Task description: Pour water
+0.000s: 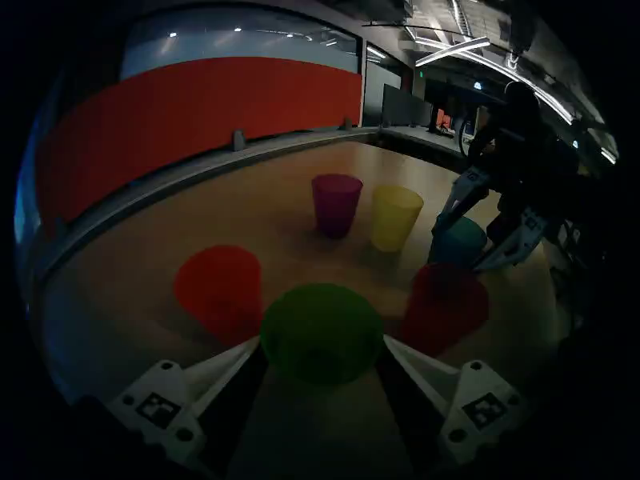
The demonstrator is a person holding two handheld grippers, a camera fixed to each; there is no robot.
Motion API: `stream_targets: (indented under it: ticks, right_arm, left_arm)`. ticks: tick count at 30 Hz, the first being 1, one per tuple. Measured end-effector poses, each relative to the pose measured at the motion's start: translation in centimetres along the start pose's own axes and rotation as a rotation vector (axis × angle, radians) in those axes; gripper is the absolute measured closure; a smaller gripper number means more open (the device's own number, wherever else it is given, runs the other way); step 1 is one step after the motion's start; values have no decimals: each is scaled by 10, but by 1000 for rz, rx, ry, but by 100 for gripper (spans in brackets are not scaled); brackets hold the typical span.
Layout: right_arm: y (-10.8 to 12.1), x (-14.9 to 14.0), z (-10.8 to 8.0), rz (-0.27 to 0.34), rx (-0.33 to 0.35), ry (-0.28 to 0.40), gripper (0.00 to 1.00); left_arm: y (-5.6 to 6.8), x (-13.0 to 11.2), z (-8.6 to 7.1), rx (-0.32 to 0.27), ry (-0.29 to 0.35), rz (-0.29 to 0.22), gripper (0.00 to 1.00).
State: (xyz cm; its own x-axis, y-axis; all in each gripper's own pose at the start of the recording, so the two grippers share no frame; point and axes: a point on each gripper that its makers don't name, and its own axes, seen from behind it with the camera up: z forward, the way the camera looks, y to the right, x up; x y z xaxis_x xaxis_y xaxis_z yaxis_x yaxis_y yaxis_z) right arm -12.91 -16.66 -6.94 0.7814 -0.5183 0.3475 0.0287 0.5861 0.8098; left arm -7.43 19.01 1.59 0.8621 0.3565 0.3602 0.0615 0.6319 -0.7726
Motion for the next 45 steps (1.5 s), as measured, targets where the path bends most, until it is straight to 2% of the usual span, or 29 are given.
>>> stream_targets:
  ticks: [4,6,18,27,36,45]
  right_arm:
    - [-2,2,1,4,0,11,1]
    - [-2,2,2,7,-2,14,5]
    - [-1,5,1,23,-19,38,10]
    - [-3,34,-18,23,-41,121,13]
    - [-3,67,-43,31,-73,221,13]
    - [-6,98,-63,13,-105,306,13]
  left_arm:
    - [2,3,-2,-2,6,6,14]
    - [3,7,-5,-4,16,5,14]
    - [7,21,-21,-5,54,-9,14]
    - [18,32,-39,-7,84,-2,14]
    - [27,52,-62,1,149,9,14]
    - [29,71,-83,27,234,8,14]
